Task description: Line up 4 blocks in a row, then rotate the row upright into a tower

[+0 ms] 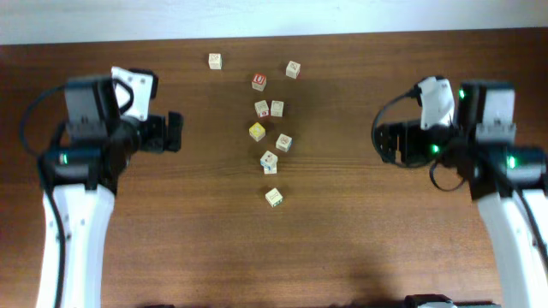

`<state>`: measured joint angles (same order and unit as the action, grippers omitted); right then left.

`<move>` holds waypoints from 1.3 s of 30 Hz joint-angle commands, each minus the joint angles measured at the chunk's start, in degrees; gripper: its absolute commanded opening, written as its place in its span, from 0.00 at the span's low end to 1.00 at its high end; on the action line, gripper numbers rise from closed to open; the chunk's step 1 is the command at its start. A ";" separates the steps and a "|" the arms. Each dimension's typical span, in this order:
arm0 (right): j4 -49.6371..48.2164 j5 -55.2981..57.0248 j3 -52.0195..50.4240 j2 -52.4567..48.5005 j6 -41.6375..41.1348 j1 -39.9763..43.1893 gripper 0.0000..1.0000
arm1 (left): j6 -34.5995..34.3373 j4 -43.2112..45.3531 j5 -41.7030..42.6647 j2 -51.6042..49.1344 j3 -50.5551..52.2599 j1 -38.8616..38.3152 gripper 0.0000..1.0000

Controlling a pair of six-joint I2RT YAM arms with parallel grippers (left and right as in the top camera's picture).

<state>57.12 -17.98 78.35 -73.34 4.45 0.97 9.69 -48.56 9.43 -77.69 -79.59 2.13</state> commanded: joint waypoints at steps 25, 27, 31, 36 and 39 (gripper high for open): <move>-14.25 19.15 8.35 -42.12 -35.63 -36.83 0.54 | -21.86 -4.94 -14.34 -23.34 -15.43 3.65 0.95; -14.03 21.35 8.35 -42.12 -36.48 -36.85 0.55 | -21.86 -5.07 -14.19 -23.34 -15.39 3.65 0.95; -16.74 21.70 8.35 -42.18 -36.46 -36.87 0.55 | -21.88 -5.09 -12.59 -23.34 -15.39 3.61 0.95; -25.86 13.70 8.35 -44.68 -33.40 -36.96 0.54 | -21.86 -5.07 -12.22 -23.34 -15.39 3.61 0.96; -25.99 12.17 8.41 -45.20 -32.30 -36.96 0.54 | -21.86 -5.07 -12.22 -23.34 -15.39 3.61 0.96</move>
<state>31.27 -3.25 86.13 -117.75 -29.58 -36.03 -11.64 -53.56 -3.22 -100.75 -93.56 5.65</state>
